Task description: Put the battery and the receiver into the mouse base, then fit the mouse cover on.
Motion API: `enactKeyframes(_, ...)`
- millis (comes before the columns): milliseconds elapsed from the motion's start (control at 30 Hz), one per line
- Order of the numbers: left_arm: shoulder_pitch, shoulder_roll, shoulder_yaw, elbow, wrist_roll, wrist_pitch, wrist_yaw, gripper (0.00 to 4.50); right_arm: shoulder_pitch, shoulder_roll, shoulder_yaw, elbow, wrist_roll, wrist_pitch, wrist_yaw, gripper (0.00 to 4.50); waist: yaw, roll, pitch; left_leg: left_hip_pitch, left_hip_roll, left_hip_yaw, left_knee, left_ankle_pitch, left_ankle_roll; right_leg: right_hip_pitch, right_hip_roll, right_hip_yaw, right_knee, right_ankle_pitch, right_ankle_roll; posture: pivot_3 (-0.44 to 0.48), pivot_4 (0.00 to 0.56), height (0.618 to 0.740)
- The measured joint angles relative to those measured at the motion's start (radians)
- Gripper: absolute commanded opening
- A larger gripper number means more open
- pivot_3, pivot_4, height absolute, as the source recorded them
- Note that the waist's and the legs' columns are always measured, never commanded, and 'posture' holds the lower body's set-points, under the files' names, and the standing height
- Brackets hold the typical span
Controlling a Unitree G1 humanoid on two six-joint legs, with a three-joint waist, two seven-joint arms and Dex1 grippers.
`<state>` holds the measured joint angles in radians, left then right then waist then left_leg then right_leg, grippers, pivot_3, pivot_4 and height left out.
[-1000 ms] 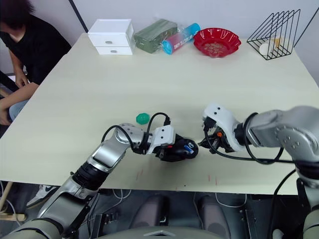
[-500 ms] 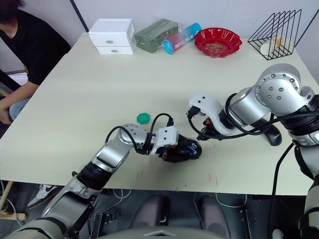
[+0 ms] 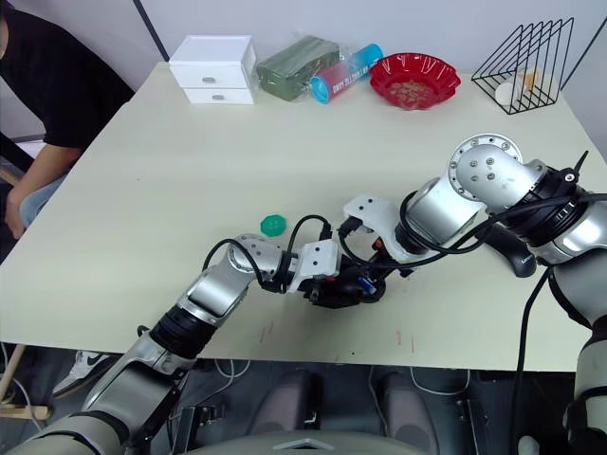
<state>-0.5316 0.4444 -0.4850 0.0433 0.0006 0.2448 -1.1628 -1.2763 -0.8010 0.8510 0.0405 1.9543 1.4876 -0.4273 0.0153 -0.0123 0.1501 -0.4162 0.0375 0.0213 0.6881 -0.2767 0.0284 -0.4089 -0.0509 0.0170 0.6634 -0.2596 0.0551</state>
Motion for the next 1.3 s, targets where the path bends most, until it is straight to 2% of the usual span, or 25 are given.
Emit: enactKeyframes(1300, 0.001, 0.001, 0.000, -0.045, 0.009, 0.083, 0.000, 2.96, -0.008, 0.050, 0.036, 0.046, 0.007, 0.013, -0.054, 0.00, -0.003, 0.000, 0.000, 0.000, 0.001, -0.001, -0.001, 0.000, 0.000, 0.000, 0.000, 0.000, -0.001, 0.000, 0.000, 0.000, 0.150, 0.740)
